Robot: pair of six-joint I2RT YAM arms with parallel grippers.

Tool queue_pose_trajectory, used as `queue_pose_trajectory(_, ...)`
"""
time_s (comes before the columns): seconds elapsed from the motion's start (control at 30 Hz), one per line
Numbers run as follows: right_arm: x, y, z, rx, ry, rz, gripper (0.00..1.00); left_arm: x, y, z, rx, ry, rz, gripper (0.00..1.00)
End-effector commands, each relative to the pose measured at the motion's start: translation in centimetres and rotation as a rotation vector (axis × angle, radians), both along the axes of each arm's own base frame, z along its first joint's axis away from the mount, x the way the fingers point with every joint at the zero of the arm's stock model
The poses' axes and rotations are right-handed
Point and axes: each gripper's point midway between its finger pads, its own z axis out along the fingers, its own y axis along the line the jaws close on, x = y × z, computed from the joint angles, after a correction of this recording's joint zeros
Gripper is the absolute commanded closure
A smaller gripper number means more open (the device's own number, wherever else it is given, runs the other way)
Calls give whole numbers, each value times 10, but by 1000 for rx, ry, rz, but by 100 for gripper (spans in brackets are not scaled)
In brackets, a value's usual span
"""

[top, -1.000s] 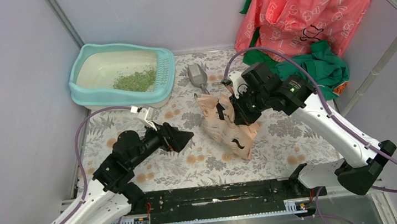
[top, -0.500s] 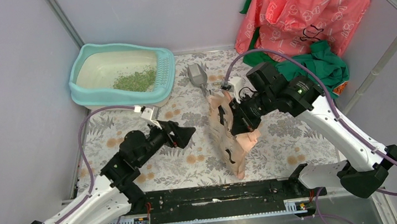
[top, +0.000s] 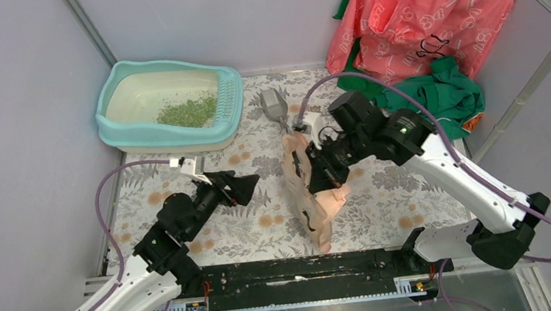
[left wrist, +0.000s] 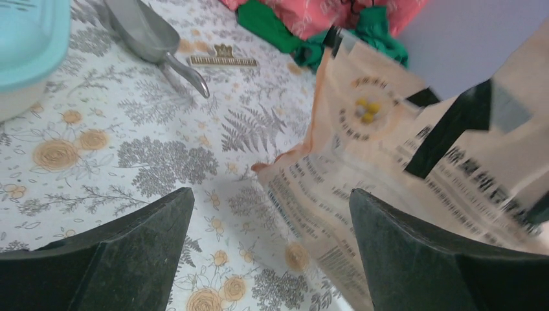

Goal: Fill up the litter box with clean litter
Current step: Adjust the cat litter bag at the center of the board.

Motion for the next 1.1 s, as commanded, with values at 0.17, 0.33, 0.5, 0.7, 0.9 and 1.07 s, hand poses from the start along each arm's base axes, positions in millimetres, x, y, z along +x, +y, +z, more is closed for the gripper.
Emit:
queue_pose_trajectory(0.17, -5, 78, 68, 287, -165, 146, 100, -2, 47, 21, -87, 9, 203, 4)
queue_pose_trajectory(0.33, 14, 67, 32, 189, -188, 9, 100, -4, 56, 19, -89, 23, 234, 4)
queue_pose_trajectory(0.5, 35, 27, -23, 85, -157, -187, 100, 0, 46, 6, -68, 56, 218, 4)
queue_pose_trajectory(0.7, 69, -40, -77, -44, -96, -458, 100, 13, 22, -15, -35, 103, 184, 6)
queue_pose_trajectory(0.9, 77, -63, -94, -89, -95, -556, 92, 31, -18, -31, 3, 147, 127, 6)
queue_pose_trajectory(1.07, 80, -68, -98, -87, -91, -564, 92, 44, -53, -41, 56, 155, 98, 6)
